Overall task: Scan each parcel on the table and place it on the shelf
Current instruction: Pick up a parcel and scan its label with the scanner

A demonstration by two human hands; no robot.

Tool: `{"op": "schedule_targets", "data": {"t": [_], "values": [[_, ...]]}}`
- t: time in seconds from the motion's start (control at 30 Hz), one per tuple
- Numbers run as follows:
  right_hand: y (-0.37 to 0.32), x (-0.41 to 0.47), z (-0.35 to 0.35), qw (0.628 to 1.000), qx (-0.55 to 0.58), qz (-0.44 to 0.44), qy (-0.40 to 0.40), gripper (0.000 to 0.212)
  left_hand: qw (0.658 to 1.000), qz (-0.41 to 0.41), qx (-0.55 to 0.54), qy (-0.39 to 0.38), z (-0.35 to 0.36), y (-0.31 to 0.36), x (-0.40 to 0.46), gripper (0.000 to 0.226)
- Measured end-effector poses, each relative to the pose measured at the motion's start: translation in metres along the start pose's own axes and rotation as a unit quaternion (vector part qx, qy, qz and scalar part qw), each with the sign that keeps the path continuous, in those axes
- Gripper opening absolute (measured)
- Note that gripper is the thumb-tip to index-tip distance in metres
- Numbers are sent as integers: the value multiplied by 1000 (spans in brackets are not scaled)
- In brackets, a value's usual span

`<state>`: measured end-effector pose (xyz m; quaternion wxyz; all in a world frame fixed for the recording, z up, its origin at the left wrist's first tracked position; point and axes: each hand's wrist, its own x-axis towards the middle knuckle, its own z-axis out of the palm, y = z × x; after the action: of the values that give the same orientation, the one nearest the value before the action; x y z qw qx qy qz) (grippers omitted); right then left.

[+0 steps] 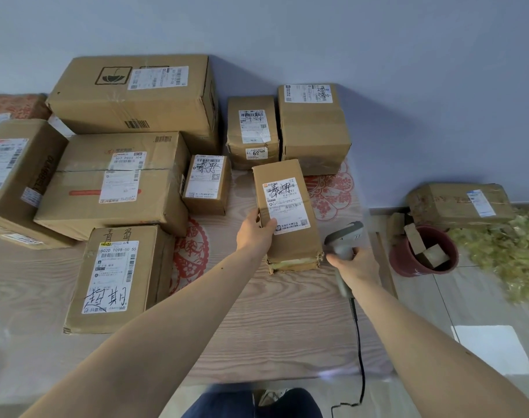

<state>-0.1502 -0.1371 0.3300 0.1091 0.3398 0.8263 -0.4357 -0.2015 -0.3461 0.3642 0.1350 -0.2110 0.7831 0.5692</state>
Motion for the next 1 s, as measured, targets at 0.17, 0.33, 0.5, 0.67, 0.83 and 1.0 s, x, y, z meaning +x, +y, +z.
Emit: {"op": "schedule_targets", "data": {"t": [0.17,0.33,0.5,0.67,0.83,1.0], "values": [[1,5,4,1000,-18,3,-1,43,1000,-2,-4,5,2,0,1,39],[-1,5,3,999,-42,-11,-3,35,1000,-6,-14,6,1,0,-2,41],[2,6,3,999,-52,-9,-10,41,1000,-6,-19,5,1,-1,-1,43],[-1,1,-2,998,-60,-13,-19,38,1000,-6,-17,3,0,-2,-1,44],[-8,-6,-8,999,-48,-5,-13,45,1000,-10,-17,2,0,-2,0,45],[-12,-12,-7,999,-28,1,27,63,1000,-10,-7,0,0,-2,1,46]]}}
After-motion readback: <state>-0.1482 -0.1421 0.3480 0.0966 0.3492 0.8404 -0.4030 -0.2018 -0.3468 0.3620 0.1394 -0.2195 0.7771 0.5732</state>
